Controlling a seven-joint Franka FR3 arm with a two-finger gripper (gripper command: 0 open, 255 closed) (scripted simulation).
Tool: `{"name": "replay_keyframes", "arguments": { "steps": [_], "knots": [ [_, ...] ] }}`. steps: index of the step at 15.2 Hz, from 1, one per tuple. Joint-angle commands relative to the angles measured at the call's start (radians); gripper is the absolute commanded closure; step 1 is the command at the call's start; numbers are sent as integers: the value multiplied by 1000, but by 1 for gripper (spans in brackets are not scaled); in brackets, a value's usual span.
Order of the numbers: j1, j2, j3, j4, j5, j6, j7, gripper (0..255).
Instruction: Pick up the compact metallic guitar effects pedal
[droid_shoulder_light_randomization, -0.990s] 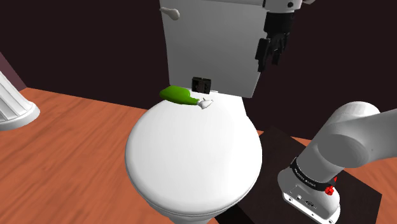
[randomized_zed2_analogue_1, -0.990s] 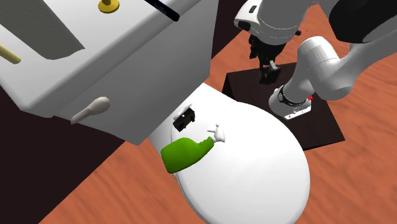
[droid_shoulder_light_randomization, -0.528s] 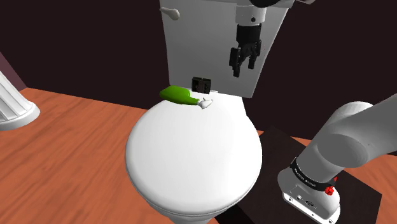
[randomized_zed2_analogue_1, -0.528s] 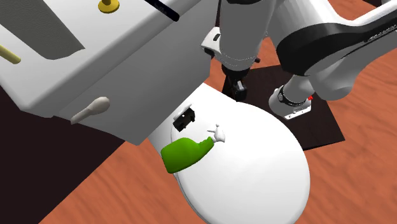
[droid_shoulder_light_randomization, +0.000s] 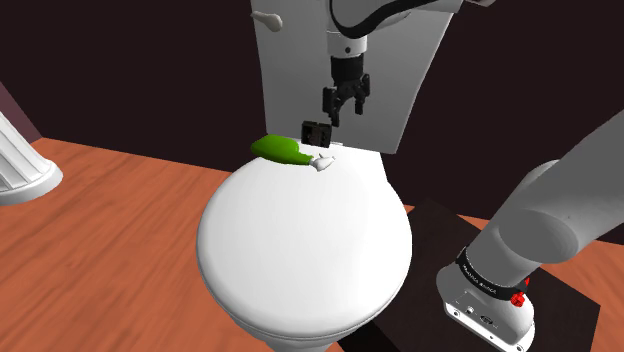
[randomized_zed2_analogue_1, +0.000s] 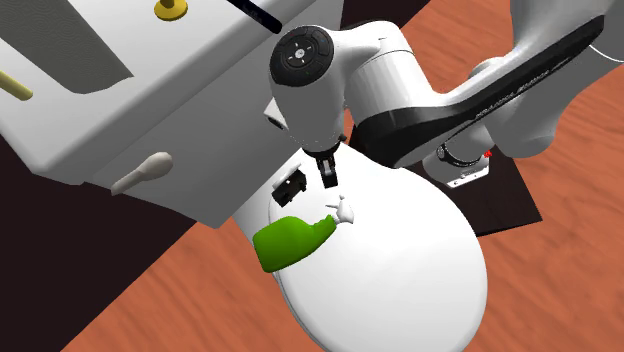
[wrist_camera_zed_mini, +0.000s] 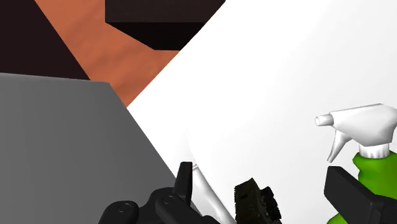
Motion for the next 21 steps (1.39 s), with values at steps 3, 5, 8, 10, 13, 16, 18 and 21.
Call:
{"name": "replay_keyframes", "arguments": {
  "steps": [3,5,8,10,13,16,18,21],
  "knots": [
    [2,166,15,109,-29,45,38,0],
    [3,204,17,125,-37,64,47,0],
    [3,216,17,99,-40,103,52,0],
    [3,226,17,82,-42,129,54,0],
    [3,233,17,70,-44,149,57,0],
    [1,228,15,62,-44,152,54,255],
    [1,225,15,59,-43,152,53,255],
    [1,225,15,58,-43,152,53,255]
  ]
}}
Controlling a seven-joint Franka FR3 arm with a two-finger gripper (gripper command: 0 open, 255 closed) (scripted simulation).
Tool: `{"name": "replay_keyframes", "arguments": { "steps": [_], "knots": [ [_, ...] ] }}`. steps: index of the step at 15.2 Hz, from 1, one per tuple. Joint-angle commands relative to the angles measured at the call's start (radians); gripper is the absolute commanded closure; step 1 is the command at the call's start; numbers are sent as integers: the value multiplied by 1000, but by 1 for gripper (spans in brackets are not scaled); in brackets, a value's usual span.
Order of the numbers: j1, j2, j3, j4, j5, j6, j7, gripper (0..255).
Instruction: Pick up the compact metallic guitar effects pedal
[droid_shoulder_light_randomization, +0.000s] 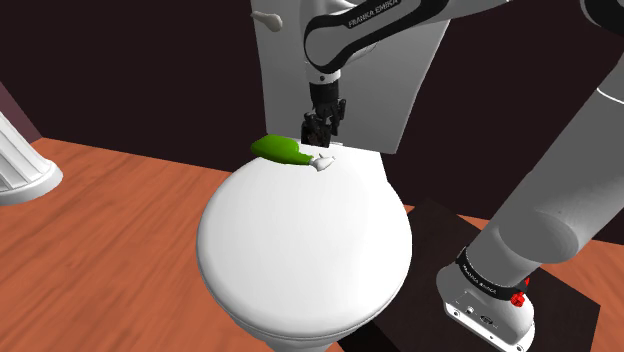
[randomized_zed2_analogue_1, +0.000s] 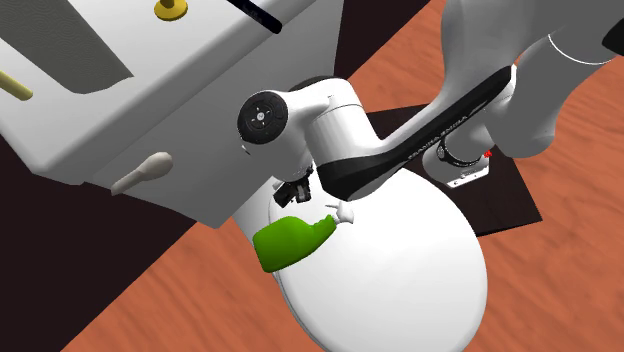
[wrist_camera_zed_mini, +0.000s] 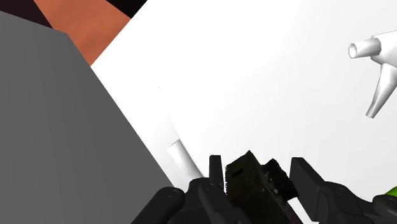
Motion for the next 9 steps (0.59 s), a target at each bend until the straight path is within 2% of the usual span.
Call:
{"name": "replay_keyframes", "arguments": {
  "steps": [1,9],
  "knots": [
    [-3,2,-4,-1,-2,-2,0,255],
    [-2,-21,0,66,5,-93,-6,255]
  ]
}}
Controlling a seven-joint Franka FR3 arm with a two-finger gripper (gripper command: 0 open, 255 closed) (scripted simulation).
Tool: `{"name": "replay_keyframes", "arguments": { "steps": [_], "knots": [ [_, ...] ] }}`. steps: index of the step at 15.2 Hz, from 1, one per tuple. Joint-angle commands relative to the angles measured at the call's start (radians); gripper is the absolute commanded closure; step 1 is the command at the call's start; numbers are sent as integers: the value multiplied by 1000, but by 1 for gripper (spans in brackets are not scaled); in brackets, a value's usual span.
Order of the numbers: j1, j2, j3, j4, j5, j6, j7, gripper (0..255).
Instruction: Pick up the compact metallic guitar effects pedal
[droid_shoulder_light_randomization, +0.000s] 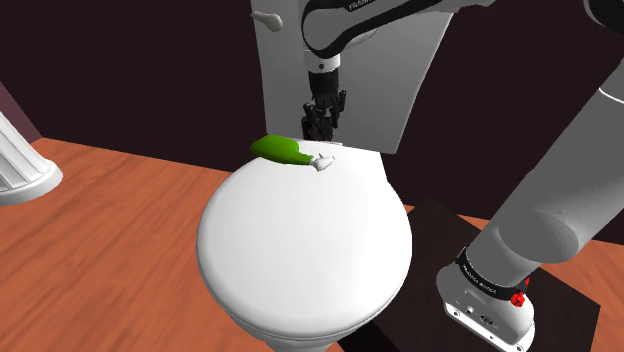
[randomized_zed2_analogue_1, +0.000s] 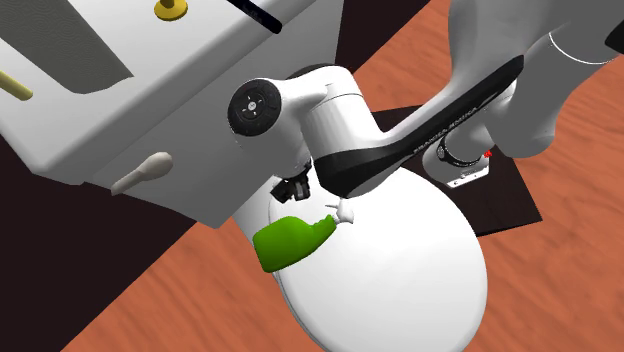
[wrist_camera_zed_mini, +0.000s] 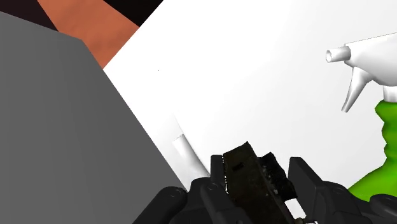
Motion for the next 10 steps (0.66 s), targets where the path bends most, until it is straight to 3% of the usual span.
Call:
{"name": "replay_keyframes", "arguments": {
  "steps": [1,10],
  "knots": [
    [-3,-16,-3,14,1,-23,-5,255],
    [-4,-36,-2,87,5,-116,-14,255]
  ]
}}
